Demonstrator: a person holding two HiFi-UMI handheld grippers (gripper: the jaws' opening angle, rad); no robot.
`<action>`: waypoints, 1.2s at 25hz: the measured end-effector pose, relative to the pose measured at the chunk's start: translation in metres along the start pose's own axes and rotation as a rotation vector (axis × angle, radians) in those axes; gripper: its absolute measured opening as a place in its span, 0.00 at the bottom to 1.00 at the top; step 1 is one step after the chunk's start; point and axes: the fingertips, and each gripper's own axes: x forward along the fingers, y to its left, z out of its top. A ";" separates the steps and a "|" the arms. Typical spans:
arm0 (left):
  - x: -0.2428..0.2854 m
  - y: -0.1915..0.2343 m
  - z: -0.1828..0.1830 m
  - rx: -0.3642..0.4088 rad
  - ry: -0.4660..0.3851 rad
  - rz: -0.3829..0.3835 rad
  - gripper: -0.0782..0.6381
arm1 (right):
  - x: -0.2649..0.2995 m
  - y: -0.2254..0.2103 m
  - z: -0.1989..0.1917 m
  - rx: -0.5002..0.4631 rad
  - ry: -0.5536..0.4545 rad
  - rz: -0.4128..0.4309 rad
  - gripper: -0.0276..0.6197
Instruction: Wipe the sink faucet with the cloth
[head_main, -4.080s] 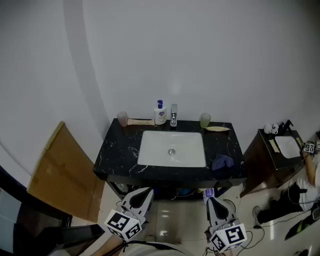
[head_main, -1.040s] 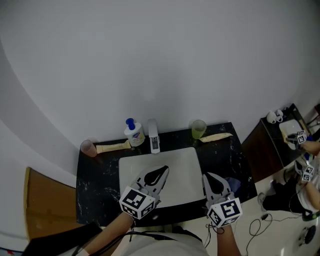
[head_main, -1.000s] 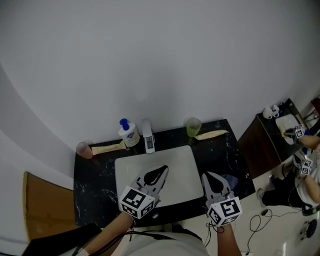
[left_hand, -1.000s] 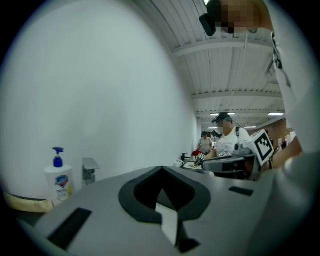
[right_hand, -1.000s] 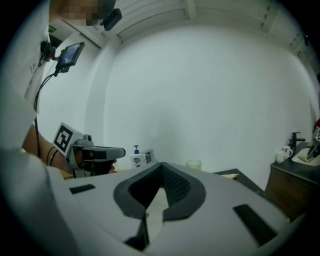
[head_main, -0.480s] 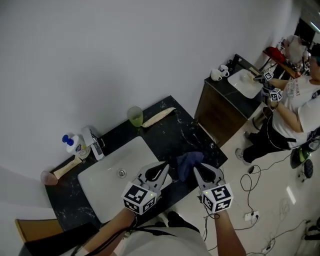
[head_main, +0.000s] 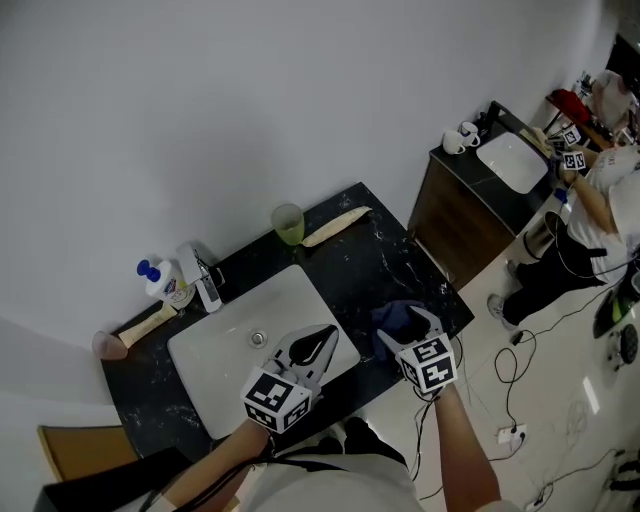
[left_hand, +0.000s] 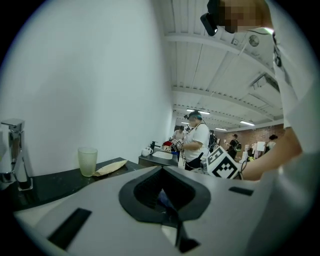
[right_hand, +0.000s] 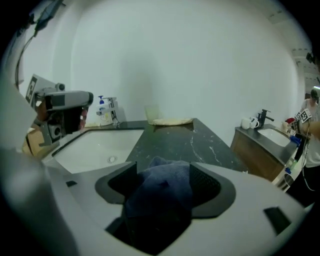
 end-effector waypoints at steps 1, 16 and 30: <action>-0.003 0.003 0.000 -0.001 0.000 0.010 0.11 | 0.005 0.000 -0.007 -0.020 0.043 0.003 0.53; -0.026 0.025 0.011 -0.008 -0.037 0.105 0.11 | -0.007 0.002 0.014 -0.092 -0.017 -0.001 0.22; -0.178 0.114 0.032 -0.036 -0.141 0.523 0.11 | 0.034 0.193 0.189 -0.279 -0.292 0.498 0.23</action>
